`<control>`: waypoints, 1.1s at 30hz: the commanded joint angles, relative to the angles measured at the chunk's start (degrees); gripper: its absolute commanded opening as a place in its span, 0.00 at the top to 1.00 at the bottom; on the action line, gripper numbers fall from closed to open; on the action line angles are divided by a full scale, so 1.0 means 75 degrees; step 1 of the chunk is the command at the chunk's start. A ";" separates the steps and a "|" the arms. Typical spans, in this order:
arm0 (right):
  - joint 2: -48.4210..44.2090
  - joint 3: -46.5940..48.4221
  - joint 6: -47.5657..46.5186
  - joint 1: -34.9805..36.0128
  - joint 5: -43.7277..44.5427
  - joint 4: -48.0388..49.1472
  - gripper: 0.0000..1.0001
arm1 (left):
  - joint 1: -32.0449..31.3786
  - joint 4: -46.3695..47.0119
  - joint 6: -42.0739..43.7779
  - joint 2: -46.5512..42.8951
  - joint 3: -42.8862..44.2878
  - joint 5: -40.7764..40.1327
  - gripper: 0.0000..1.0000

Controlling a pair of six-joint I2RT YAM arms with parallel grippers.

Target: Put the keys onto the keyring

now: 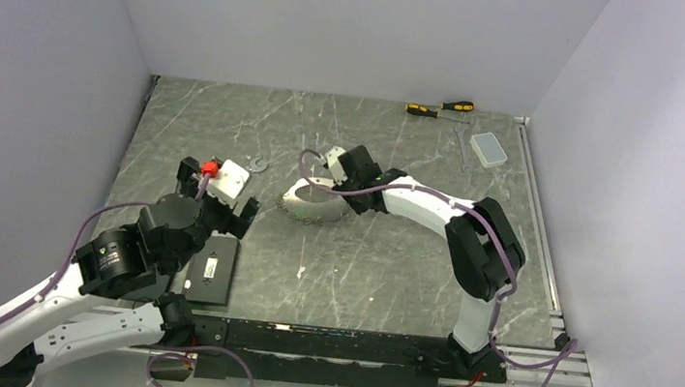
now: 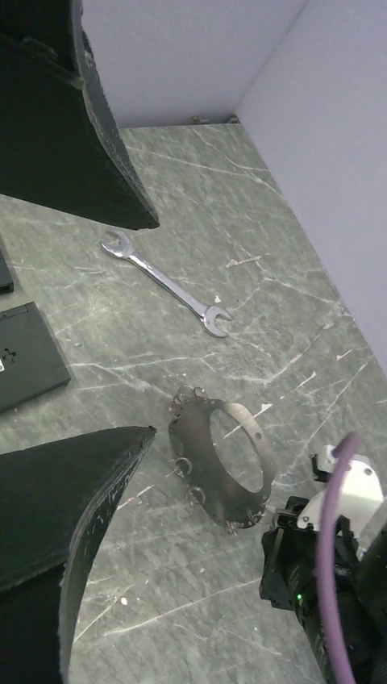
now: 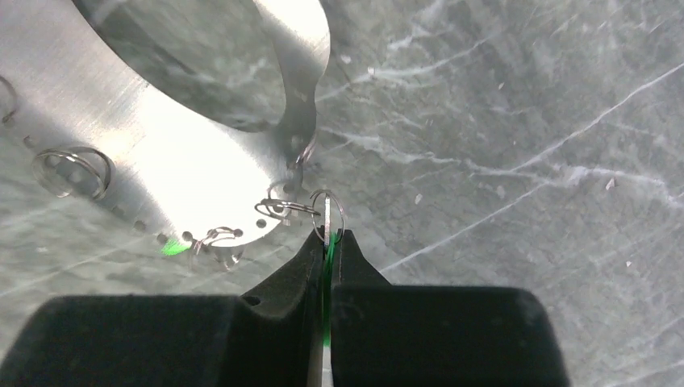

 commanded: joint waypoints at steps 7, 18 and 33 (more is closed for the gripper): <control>0.0742 -0.0287 -0.0808 -0.0119 0.1815 -0.0484 0.94 | -0.0036 0.0122 -0.0025 -0.0262 0.0016 -0.0157 0.05; 0.0168 -0.1064 -0.0307 -0.0171 0.2563 -0.0447 0.26 | -0.0035 0.0041 -0.0020 0.0034 0.0081 -0.0100 0.06; -0.3770 -0.3075 0.1287 -0.0525 0.1816 0.1283 0.00 | -0.0050 0.0268 0.0235 0.0357 -0.0104 -0.0254 0.03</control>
